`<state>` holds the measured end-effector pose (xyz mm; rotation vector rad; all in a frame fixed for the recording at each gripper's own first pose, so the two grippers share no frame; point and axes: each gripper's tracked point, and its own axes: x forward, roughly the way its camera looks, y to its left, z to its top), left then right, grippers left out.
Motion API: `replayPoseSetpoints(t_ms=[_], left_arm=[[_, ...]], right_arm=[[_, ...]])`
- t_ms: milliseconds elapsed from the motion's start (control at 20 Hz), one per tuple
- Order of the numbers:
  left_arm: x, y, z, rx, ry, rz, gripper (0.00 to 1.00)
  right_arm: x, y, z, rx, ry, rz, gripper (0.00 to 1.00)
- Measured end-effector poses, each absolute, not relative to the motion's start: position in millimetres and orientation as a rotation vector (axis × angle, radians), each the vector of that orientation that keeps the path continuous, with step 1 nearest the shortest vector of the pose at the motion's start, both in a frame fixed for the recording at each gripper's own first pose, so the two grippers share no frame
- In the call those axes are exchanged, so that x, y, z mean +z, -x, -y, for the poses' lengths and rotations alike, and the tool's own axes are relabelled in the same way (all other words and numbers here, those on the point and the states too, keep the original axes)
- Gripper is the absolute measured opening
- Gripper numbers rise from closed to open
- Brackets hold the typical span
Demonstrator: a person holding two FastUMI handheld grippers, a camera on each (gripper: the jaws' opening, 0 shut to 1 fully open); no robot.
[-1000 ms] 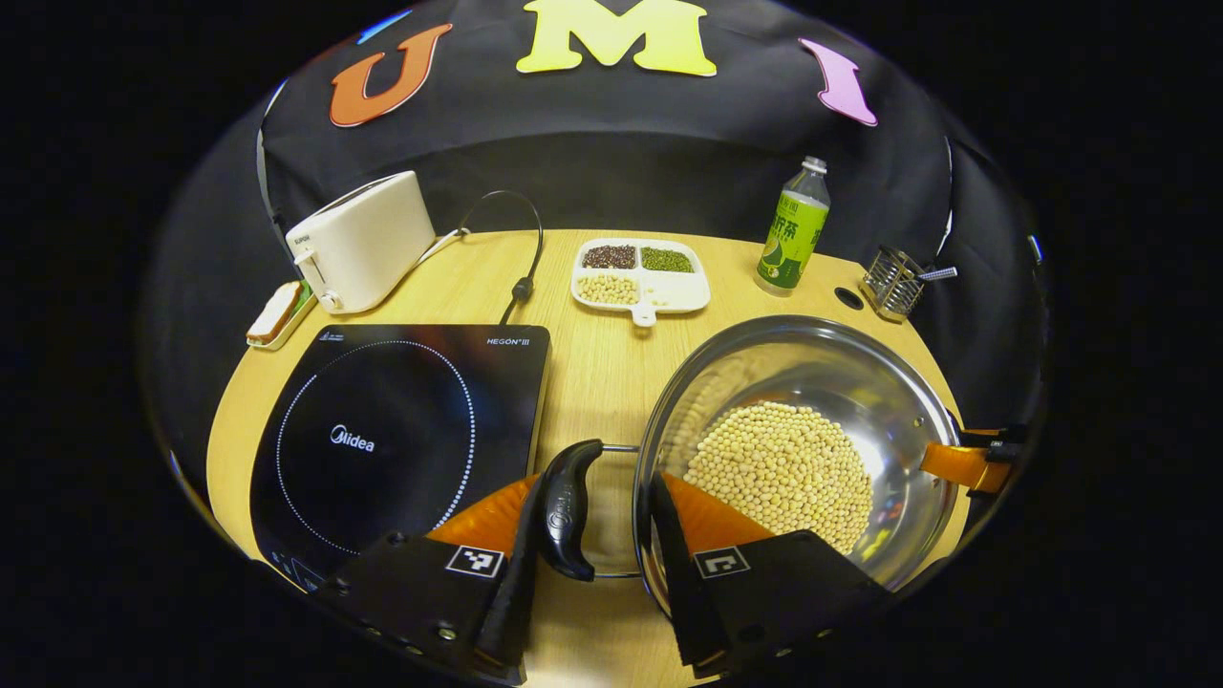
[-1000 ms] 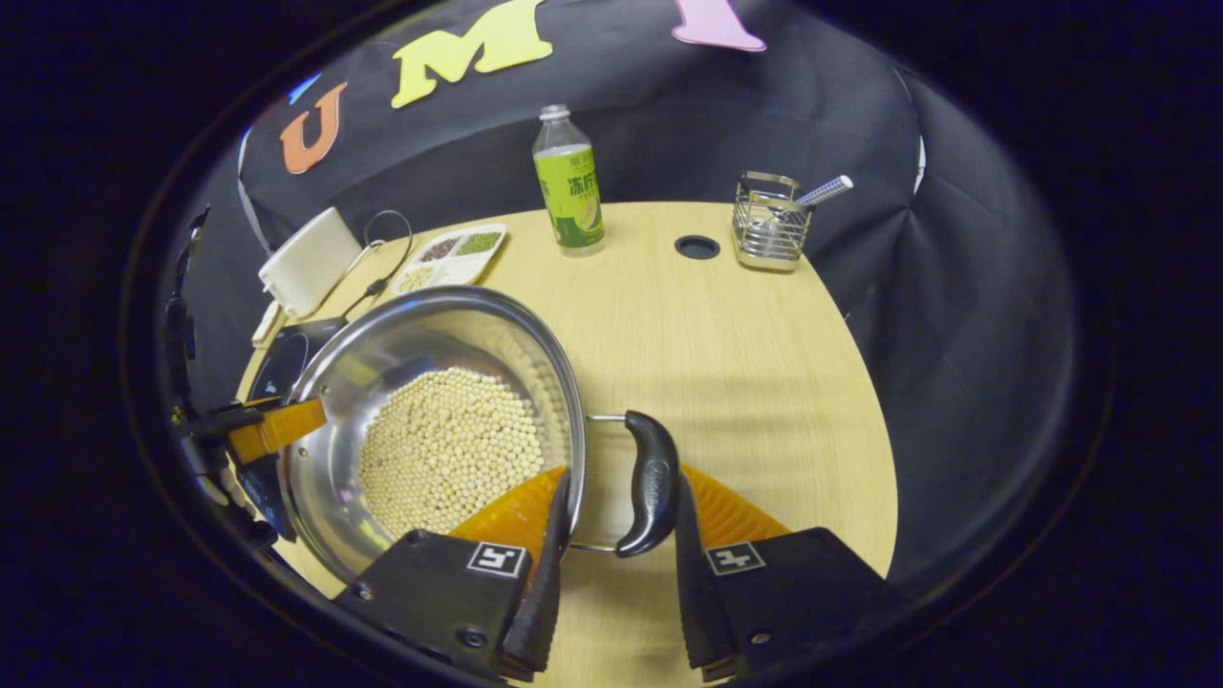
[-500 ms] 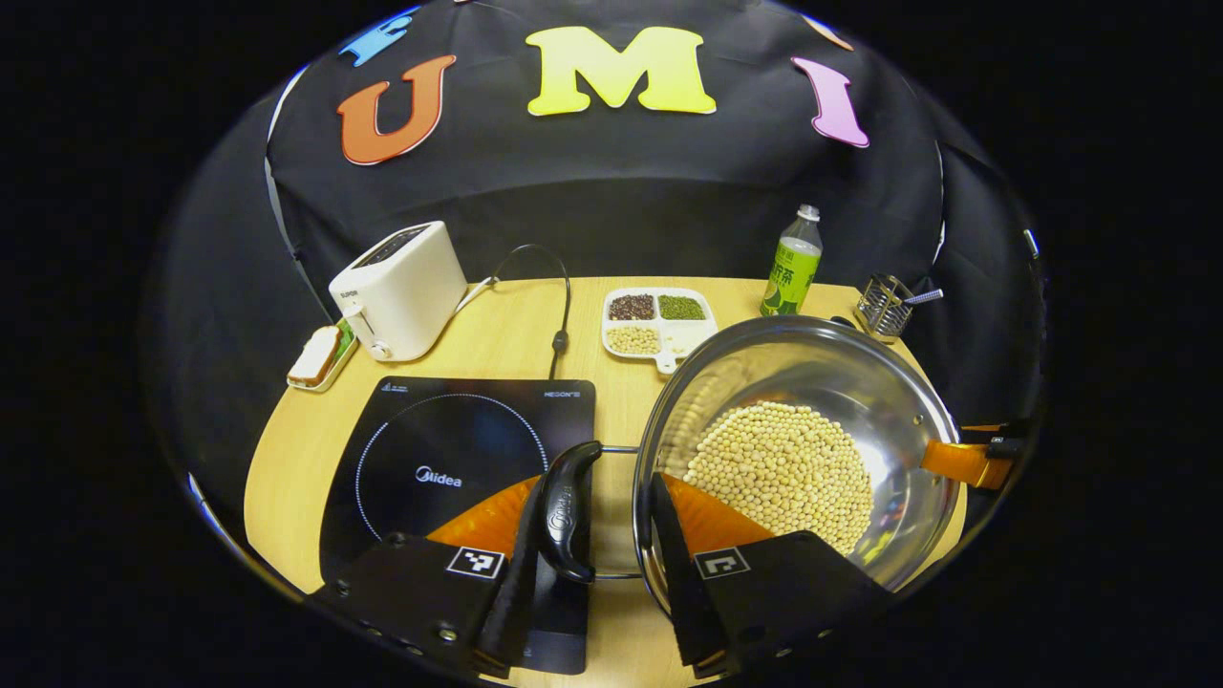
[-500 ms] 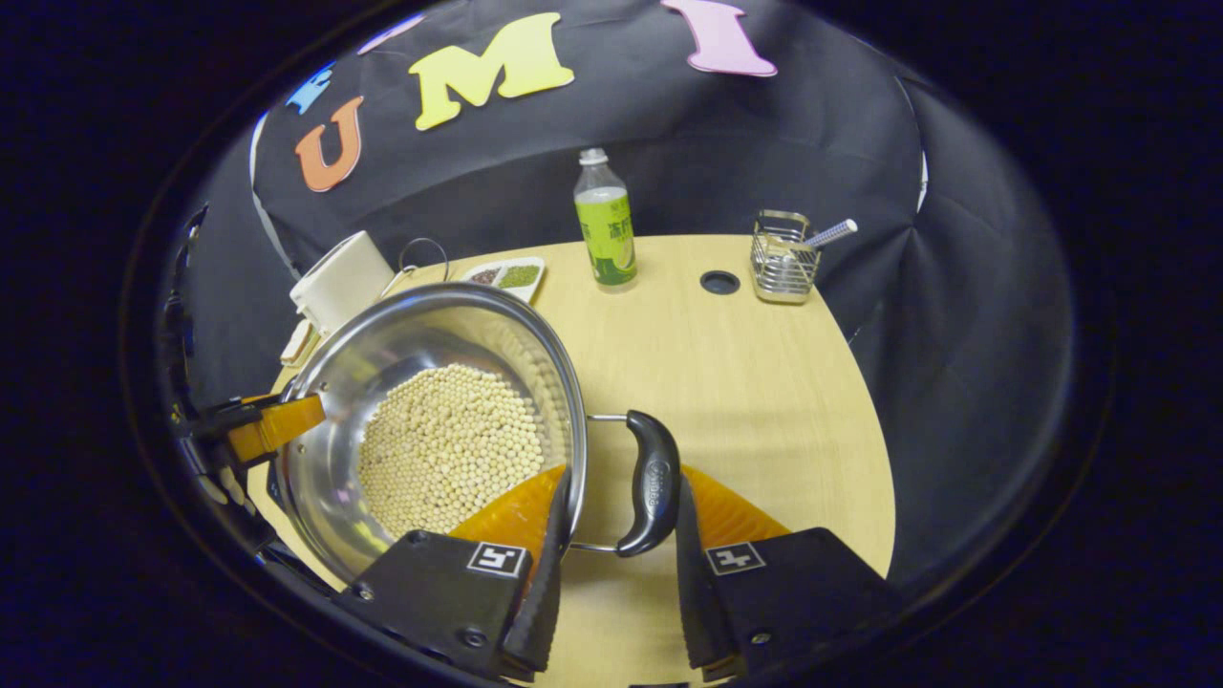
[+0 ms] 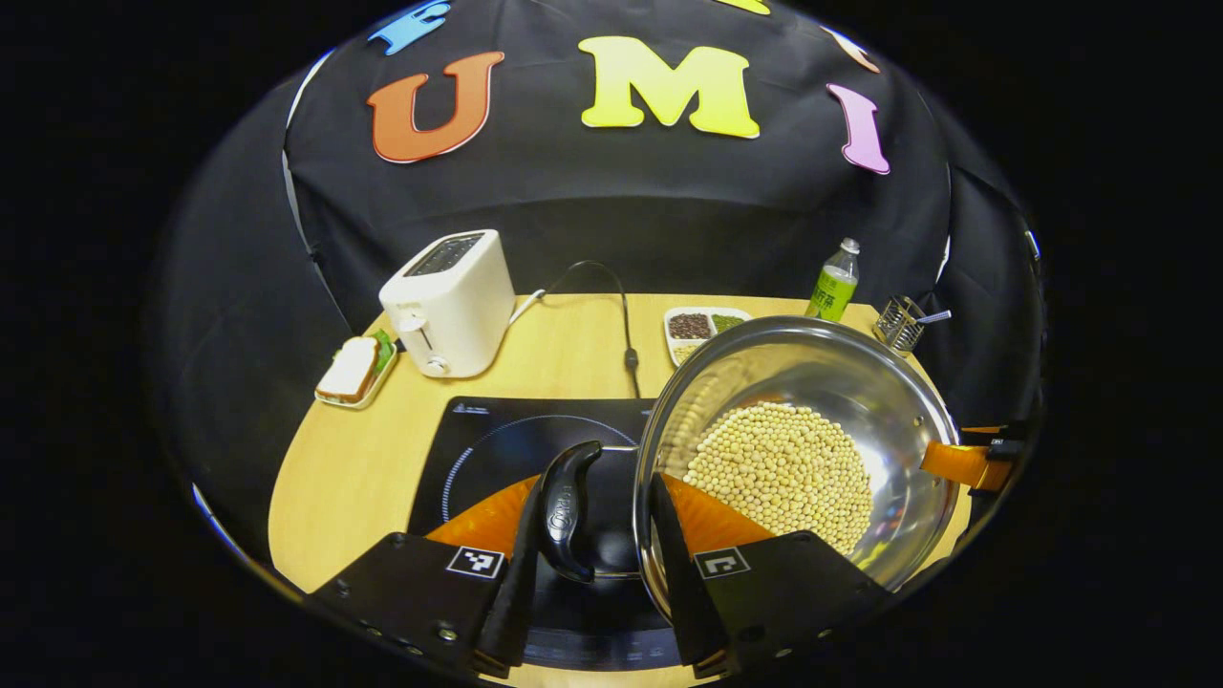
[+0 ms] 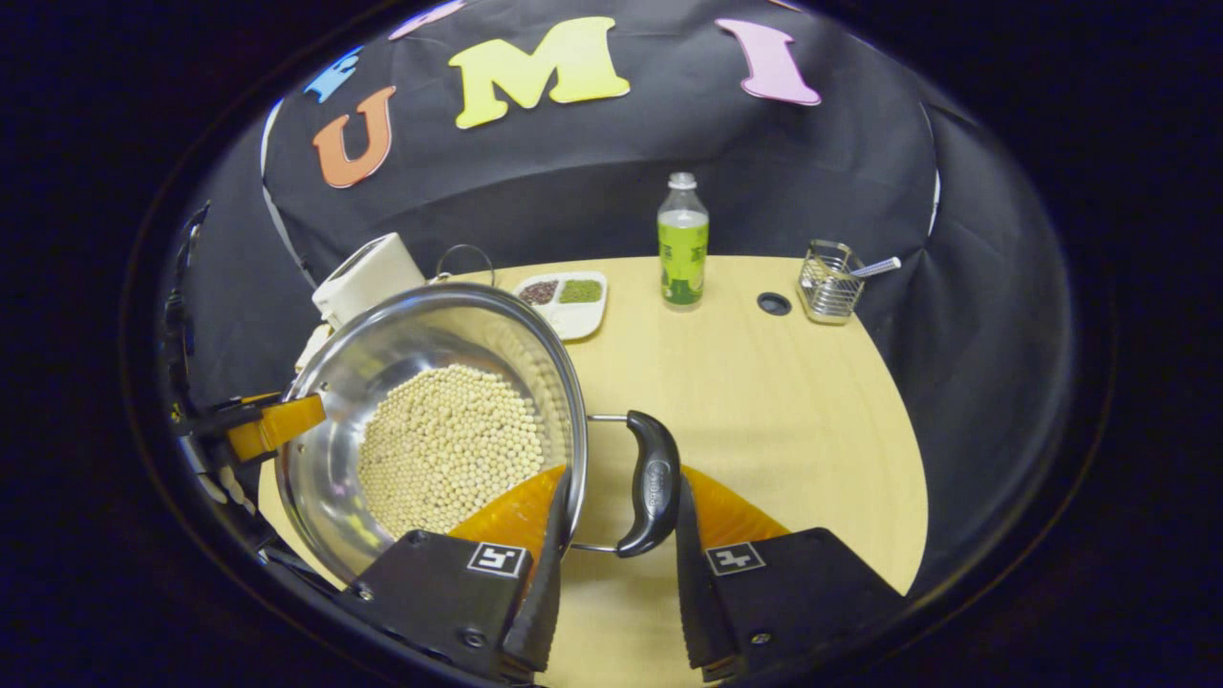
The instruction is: First push the handle of the pot to place it horizontally, then grasp the pot with both hands and set it on the induction cooktop.
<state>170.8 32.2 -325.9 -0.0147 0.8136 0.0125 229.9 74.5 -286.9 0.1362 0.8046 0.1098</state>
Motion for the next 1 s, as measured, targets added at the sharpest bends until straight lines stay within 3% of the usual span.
replayPoseSetpoints(t_ms=[1000], left_arm=[[-361.3,-162.8,-183.6,0.063,0.012,-0.872,0.57]], right_arm=[[-311.8,-241.2,-235.2,0.149,-0.115,-0.884,0.52]])
